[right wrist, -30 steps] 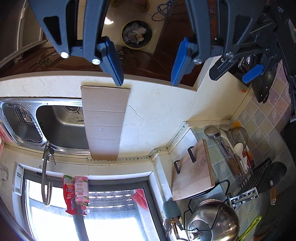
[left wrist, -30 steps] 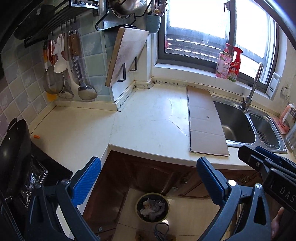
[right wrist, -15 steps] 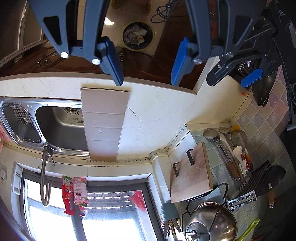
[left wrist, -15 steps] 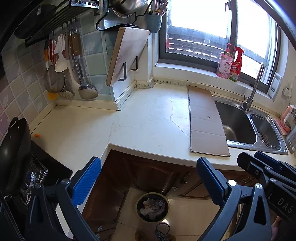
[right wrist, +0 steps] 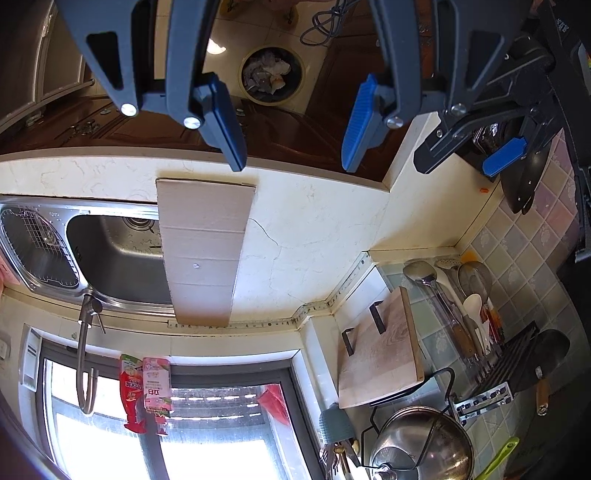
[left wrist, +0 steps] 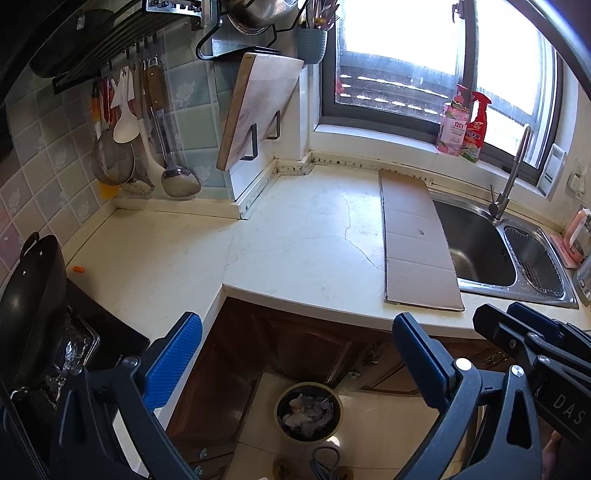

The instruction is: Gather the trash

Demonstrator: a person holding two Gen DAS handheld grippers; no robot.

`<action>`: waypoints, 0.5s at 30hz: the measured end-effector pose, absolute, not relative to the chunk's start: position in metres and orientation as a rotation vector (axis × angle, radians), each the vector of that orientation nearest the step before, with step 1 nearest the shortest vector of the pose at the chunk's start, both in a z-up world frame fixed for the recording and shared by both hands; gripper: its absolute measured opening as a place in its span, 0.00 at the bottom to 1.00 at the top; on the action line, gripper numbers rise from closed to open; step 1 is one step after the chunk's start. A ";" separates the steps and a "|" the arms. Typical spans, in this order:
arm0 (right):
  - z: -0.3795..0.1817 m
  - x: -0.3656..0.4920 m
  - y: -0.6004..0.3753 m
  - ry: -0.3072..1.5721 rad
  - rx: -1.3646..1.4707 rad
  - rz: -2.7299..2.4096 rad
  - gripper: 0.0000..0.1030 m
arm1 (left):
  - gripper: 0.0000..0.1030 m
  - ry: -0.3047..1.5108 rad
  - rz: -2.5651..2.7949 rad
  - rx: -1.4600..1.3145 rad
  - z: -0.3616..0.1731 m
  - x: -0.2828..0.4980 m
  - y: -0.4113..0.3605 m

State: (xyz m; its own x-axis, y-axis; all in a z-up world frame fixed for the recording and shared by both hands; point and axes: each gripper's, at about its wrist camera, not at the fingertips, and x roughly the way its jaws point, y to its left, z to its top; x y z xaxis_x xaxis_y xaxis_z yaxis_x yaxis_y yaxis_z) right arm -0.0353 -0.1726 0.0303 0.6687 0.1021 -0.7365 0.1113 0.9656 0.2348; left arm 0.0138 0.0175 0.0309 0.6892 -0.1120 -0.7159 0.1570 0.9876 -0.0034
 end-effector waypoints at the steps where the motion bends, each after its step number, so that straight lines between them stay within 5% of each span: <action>1: 0.030 -0.035 -0.172 0.843 0.270 -0.003 0.53 | 0.99 0.797 -0.151 0.059 0.031 0.014 0.017; 15: 0.030 -0.035 -0.171 0.852 0.266 0.022 0.53 | 0.99 0.804 -0.136 0.046 0.031 0.009 0.020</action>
